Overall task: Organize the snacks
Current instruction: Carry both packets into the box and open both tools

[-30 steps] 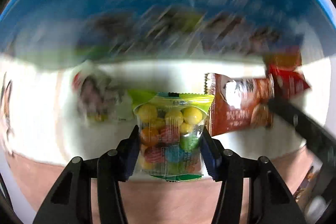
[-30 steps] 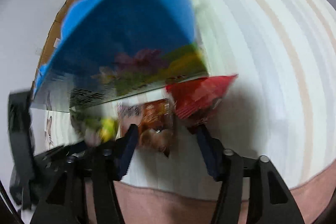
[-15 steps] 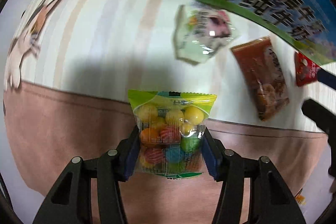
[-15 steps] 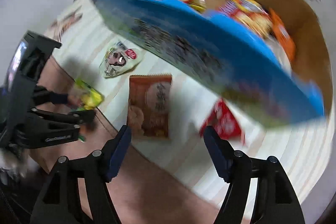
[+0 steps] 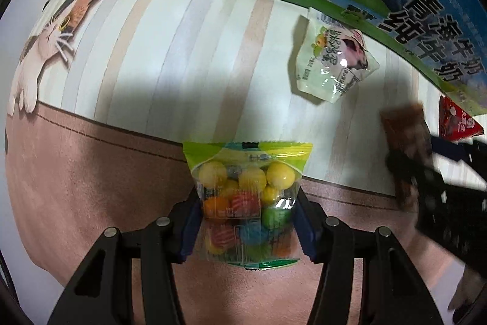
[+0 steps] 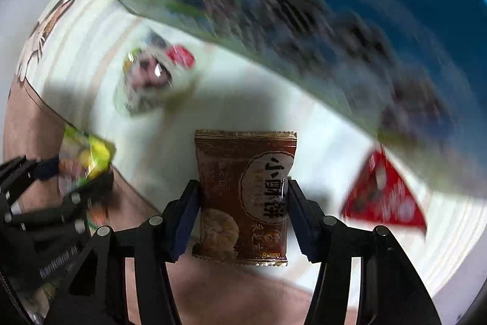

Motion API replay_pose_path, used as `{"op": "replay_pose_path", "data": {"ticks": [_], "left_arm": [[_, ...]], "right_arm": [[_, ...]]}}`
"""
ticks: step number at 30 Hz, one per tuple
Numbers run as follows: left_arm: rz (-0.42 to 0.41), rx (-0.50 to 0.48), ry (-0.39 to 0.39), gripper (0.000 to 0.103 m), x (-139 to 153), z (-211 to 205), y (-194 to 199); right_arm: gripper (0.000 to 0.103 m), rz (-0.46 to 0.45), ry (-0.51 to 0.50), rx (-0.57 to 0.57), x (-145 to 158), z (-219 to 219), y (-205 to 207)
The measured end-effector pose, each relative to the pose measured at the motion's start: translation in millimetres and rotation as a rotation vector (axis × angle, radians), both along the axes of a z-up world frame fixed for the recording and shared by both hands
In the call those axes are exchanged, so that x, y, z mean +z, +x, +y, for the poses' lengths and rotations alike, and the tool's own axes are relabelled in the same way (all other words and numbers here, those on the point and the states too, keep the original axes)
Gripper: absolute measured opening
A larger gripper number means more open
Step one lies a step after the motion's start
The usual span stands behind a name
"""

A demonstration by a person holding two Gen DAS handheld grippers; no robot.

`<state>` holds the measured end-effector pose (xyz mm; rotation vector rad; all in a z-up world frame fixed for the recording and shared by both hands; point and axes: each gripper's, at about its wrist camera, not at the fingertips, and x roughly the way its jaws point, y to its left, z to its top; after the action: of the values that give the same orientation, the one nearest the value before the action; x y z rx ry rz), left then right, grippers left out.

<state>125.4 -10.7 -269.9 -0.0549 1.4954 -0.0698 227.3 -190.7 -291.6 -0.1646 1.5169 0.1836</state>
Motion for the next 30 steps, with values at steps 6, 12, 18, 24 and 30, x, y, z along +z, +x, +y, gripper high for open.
{"op": "replay_pose_path", "data": {"ticks": [6,12,18,24,30], "left_arm": [[-0.002,-0.079,0.005,0.052,11,-31,6],[0.006,-0.183,0.025,0.052,7,-66,-4],[0.018,-0.204,0.048,0.053,-6,-75,2],[0.017,-0.206,0.06,0.053,-11,-84,14],[0.019,-0.208,0.052,0.053,-28,-83,0]], "right_arm": [[0.059,0.03,0.097,-0.317,0,-82,-42],[0.06,0.062,0.197,-0.506,-7,-121,-64],[0.072,0.059,0.238,-0.545,-12,-132,-48],[0.072,0.06,0.216,-0.521,-16,-121,-57],[0.082,0.074,0.189,-0.503,-17,-110,-50]]}}
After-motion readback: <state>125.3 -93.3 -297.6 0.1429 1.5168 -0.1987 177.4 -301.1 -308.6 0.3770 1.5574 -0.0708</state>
